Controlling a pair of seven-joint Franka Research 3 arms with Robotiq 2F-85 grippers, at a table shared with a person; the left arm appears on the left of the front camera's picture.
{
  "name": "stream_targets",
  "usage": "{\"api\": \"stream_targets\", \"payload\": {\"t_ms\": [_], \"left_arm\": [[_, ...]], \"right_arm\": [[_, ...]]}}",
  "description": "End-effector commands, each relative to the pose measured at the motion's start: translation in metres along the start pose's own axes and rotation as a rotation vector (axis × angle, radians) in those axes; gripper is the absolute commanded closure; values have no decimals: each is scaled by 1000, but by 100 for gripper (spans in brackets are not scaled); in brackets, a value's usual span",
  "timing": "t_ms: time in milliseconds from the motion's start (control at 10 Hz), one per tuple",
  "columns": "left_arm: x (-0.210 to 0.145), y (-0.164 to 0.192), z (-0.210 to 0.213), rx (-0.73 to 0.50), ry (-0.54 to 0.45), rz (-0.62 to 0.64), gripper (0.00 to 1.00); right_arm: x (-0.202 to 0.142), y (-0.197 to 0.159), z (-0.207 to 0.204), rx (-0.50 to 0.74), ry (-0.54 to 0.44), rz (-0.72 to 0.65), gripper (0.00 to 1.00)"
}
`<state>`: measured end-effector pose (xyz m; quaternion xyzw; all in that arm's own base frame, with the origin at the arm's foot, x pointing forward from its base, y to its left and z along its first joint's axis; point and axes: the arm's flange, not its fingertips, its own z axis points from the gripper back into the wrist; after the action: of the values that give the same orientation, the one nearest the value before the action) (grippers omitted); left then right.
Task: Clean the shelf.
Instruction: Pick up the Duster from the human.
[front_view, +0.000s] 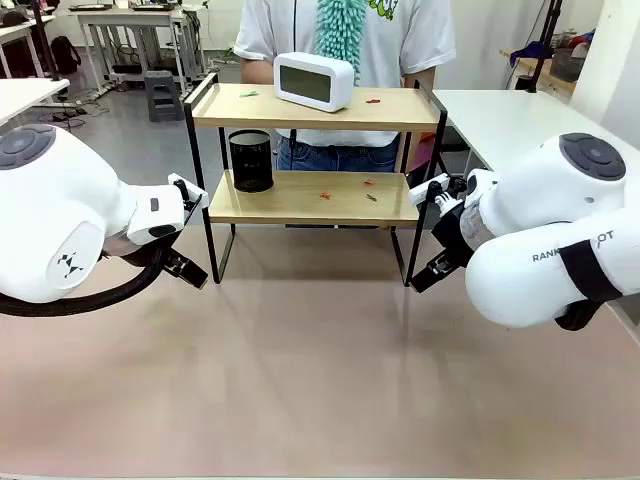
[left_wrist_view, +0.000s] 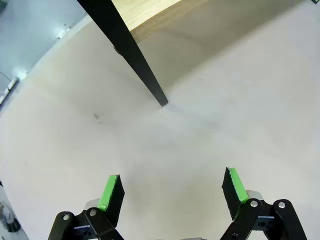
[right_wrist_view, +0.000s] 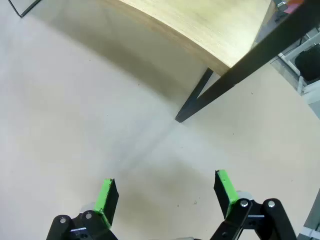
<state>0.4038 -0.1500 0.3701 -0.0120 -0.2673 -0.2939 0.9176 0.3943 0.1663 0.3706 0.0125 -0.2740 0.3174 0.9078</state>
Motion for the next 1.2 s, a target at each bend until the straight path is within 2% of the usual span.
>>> {"api": "stream_targets", "payload": {"t_ms": [0, 800, 900, 1000, 1100], "left_arm": [[0, 0, 0, 0, 0, 0, 0], [0, 0, 0, 0, 0, 0, 0], [0, 0, 0, 0, 0, 1, 0], [-3, -2, 55, -173, -16, -63, 0], [-15, 8, 118, -401, -81, -50, 0]], "right_arm": [[0, 0, 0, 0, 0, 0, 0], [0, 0, 0, 0, 0, 1, 0], [-4, 12, 31, 122, 60, 190, 0], [-14, 9, 85, 263, 84, 229, 0], [-29, -5, 142, 317, 103, 106, 0]]}}
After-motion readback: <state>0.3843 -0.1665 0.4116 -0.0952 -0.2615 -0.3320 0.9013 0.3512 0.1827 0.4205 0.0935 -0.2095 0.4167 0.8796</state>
